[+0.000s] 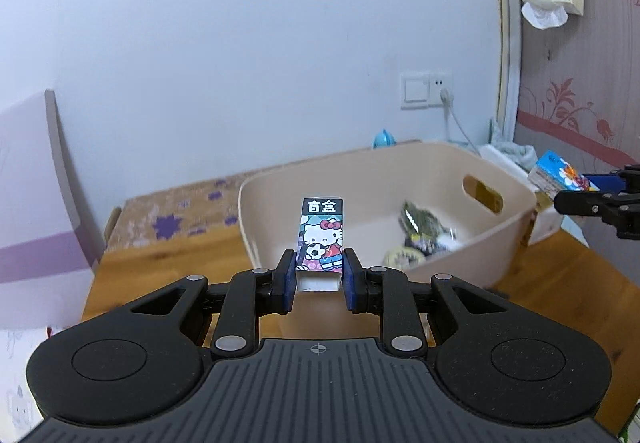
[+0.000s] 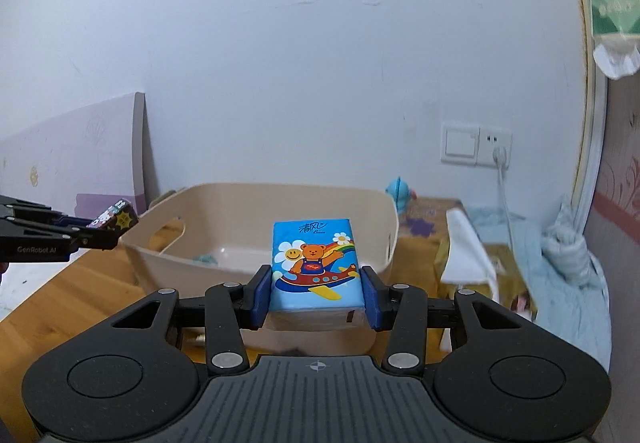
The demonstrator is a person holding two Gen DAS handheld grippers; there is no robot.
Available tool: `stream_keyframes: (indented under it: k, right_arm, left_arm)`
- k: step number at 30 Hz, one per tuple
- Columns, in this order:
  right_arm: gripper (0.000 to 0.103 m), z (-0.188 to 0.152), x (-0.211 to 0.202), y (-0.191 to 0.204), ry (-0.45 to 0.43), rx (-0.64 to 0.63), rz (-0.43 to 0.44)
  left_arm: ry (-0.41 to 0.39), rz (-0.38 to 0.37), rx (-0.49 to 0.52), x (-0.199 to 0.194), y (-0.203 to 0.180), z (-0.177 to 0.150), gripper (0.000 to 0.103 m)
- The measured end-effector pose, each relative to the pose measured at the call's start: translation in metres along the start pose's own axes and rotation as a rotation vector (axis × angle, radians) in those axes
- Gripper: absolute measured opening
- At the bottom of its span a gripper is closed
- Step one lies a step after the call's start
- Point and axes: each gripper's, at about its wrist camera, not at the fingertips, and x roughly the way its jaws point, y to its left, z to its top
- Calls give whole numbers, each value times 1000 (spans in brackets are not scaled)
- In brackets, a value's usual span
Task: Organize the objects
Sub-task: 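Lift both items and carry them over the bin, then open both tools to release the blind box and tissue pack into the bin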
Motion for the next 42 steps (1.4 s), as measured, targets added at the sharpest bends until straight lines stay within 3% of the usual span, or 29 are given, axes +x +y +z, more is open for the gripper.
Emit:
stream_keyframes:
  k: [13, 18, 27, 40, 42]
  right_arm:
    - [43, 27, 38, -3, -16, -34, 9]
    - [43, 32, 59, -2, 12, -37, 20]
    - [43, 34, 91, 1, 87, -44, 26]
    - [43, 22, 116, 0, 193, -74, 51]
    - [44, 21, 117, -1, 194, -71, 49]
  left_arm:
    - [43, 10, 52, 62, -12, 26, 24]
    - [60, 33, 74, 86, -21, 29, 24]
    - [165, 24, 62, 130, -32, 23, 24]
    - [231, -2, 46, 151, -32, 17, 24]
    - [230, -3, 33, 152, -32, 16, 29]
